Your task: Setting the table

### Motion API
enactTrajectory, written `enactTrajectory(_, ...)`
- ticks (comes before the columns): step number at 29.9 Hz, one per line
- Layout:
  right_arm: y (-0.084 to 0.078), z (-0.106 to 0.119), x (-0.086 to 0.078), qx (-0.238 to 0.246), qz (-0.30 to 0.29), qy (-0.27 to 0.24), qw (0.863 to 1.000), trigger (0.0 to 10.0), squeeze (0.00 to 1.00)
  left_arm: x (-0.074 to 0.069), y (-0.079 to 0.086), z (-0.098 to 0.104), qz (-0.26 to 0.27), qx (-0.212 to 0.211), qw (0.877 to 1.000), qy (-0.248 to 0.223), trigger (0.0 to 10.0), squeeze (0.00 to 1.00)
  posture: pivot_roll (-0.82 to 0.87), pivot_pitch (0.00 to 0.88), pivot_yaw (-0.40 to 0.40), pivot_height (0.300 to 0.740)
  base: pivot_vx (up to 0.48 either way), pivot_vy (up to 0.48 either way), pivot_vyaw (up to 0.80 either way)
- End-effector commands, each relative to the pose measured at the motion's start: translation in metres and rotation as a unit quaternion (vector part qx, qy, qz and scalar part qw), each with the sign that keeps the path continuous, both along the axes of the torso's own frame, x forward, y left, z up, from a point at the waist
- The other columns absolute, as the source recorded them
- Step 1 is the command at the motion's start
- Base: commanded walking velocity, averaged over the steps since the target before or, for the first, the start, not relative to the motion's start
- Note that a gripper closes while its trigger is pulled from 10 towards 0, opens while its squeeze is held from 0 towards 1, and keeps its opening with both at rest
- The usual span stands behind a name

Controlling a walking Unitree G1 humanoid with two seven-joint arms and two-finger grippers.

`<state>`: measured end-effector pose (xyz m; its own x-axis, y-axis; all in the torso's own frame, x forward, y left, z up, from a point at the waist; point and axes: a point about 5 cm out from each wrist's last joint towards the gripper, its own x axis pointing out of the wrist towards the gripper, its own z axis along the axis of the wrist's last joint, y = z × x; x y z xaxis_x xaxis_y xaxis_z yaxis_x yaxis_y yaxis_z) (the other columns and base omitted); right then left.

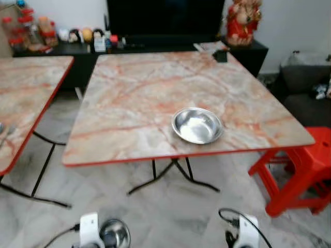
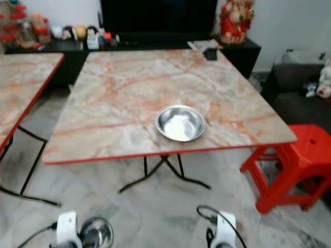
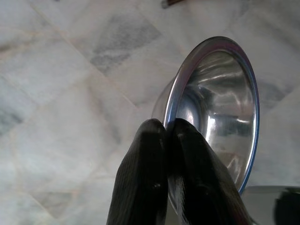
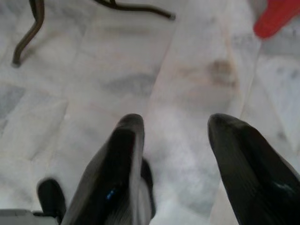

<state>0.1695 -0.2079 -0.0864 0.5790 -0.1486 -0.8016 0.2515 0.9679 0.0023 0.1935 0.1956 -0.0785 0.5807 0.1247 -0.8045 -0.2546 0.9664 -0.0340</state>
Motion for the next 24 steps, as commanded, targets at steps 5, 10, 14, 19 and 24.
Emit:
enactTrajectory(5,0.0055,0.0026,0.0072,0.004,0.001,-0.014,1.000,10.0,0.00,-0.0022,0.0112,0.0007,0.003,0.015,1.000,0.003,10.0,0.00,-0.03,0.000,-0.017,0.725,0.000,-0.313,0.00)
enactTrajectory(10,0.0031,0.0033,0.0074,-0.014,0.010,-0.015,1.000,10.0,0.00,-0.0007,0.0100,0.0013,0.002,0.015,1.000,0.001,10.0,0.00,-0.04,0.000,-0.017,0.725,0.000,-0.315,0.48)
enactTrajectory(14,0.0010,0.0036,0.0074,-0.005,-0.008,-0.016,1.000,10.0,0.00,0.0005,0.0093,0.0018,0.002,0.014,1.000,-0.001,10.0,0.00,-0.04,0.000,-0.018,0.725,0.000,-0.314,0.43)
enactTrajectory(19,0.0010,0.0037,0.0077,-0.006,-0.005,-0.016,1.000,10.0,0.00,0.0015,0.0079,0.0021,0.001,0.012,1.000,-0.003,10.0,0.00,-0.04,0.000,-0.019,0.725,0.000,-0.277,0.00)
enactTrajectory(24,0.0013,0.0033,0.0070,-0.005,-0.006,-0.014,1.000,10.0,0.00,0.0023,0.0064,0.0025,0.002,0.010,1.000,-0.010,10.0,0.00,-0.04,0.000,-0.016,0.725,0.000,0.000,0.00)
